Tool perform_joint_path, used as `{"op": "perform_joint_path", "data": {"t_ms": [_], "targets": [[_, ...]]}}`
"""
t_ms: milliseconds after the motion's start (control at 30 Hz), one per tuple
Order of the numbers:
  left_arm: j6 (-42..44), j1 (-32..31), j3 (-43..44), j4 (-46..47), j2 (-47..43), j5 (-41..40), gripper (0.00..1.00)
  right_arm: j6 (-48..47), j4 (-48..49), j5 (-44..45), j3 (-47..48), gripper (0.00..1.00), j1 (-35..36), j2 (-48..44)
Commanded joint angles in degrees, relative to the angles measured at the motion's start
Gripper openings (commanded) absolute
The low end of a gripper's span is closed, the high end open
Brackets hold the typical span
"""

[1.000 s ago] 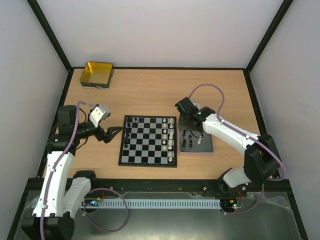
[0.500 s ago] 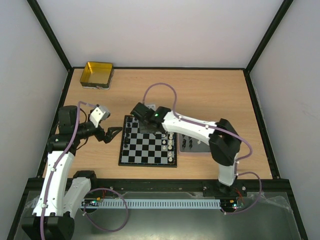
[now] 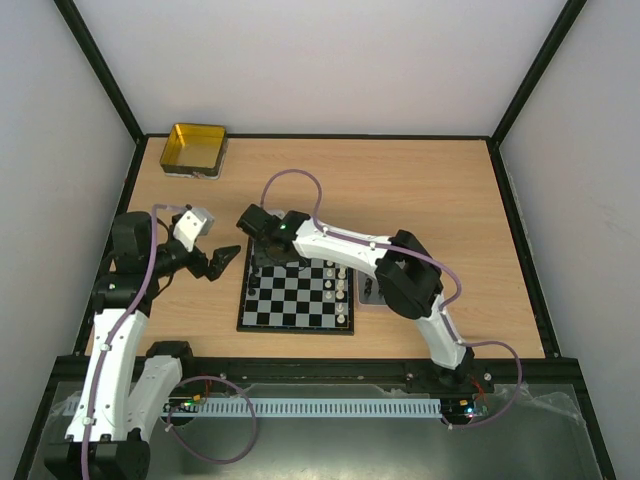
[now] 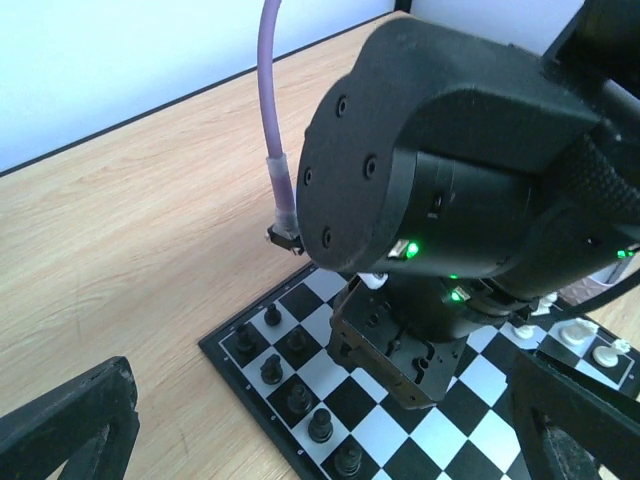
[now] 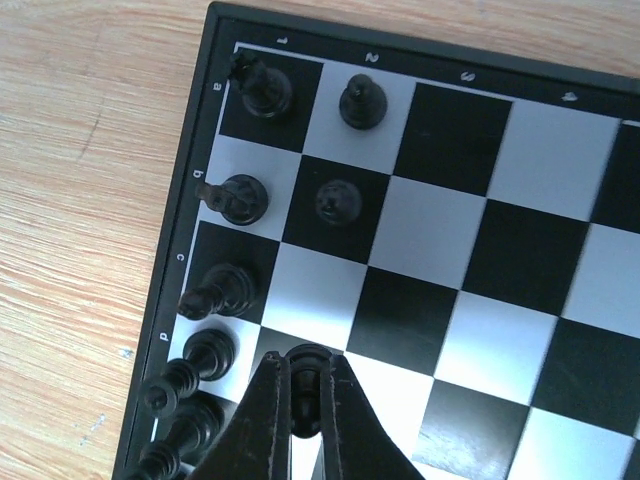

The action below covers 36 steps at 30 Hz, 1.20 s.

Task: Set up the chess pieces on the board
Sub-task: Place the chess piece on the chessboard.

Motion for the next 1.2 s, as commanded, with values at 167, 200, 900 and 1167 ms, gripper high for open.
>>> {"op": "perform_joint_path", "data": {"t_ms": [167,200,900,1167], "targets": [[-3.66,0.40,-1.01,4.02,-2.22,-6.43,0.99,-1.65,-2.63,-0.77,6.06,0.03,0.13,5.21],[-3.91,0.40,-1.07,4.32,-2.51,-7.18,0.99,-1.74,-2.76,-0.79,6.43,0.03,0.10,5.66],[-6.34,0.42,-0.85,6.43,-3.22,-15.45,0.99,-2.17,-4.48,0.70,8.92,0.03,-0.57,9.48],[-6.16,0.40,-1.03,6.35,-3.26,-14.44,0.99,-1.88,-3.01,0.08,7.00,0.04,-1.19,9.10]]}}
